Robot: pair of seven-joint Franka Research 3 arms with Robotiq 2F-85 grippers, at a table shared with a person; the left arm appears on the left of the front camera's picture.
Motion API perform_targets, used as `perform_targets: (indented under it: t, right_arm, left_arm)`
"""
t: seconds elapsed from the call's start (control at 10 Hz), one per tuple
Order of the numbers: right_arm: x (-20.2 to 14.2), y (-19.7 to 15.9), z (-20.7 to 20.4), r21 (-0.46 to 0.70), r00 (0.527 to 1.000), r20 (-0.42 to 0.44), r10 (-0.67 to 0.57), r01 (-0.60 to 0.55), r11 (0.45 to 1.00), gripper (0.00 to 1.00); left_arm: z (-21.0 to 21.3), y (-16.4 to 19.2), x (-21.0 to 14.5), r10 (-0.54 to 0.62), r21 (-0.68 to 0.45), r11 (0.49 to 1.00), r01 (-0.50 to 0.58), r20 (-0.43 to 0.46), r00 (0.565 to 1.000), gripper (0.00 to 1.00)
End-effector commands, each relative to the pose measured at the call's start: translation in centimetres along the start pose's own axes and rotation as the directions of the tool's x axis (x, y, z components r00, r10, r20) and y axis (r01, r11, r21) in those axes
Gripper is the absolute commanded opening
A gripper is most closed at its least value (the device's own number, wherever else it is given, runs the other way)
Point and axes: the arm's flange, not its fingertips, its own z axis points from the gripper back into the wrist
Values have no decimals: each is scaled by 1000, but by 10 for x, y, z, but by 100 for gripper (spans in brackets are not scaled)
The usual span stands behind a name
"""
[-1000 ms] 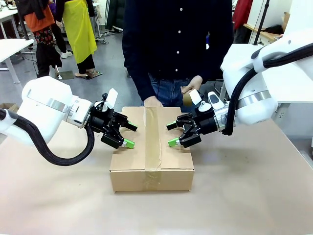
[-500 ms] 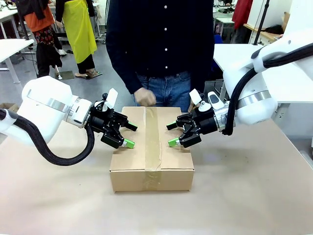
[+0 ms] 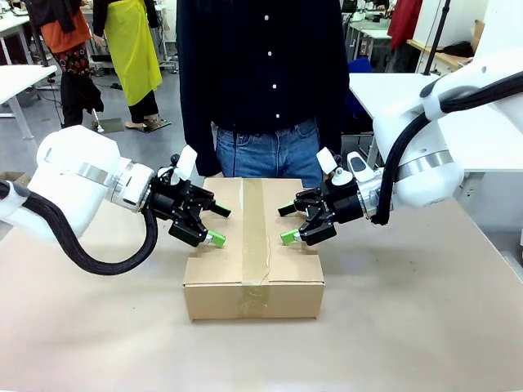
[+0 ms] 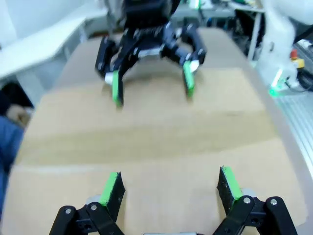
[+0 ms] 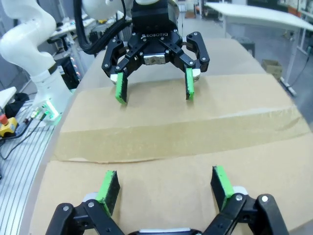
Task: Pack the gift set into the box.
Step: Press and hold the closed box until the human finishes sealing it.
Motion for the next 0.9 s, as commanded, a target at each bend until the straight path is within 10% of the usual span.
perform_targets:
  t: [0.0, 0.3, 0.6, 0.7, 0.8]
  right_arm:
    - [69, 33, 82, -41, 984, 83, 155, -152, 988, 100]
    - [49, 117, 230, -223, 964, 185, 190, -147, 964, 100]
    - [-47, 157, 266, -364, 944, 313, 107, 15, 931, 100]
    - [28, 134, 268, -304, 953, 243, 182, -104, 947, 100]
    - [28, 134, 268, -304, 953, 243, 182, -104, 947, 100]
  left_arm:
    - [89, -18, 82, -224, 32, 974, 222, 179, 958, 100]
    - [214, -75, 64, -325, 300, 916, 267, 162, 932, 100]
    - [239, -114, -31, -139, 410, 912, 36, 226, 964, 100]
    - [236, -107, -53, 2, 419, 903, -93, 213, 977, 100]
    - [255, -118, -7, -191, 403, 910, 94, 209, 959, 100]
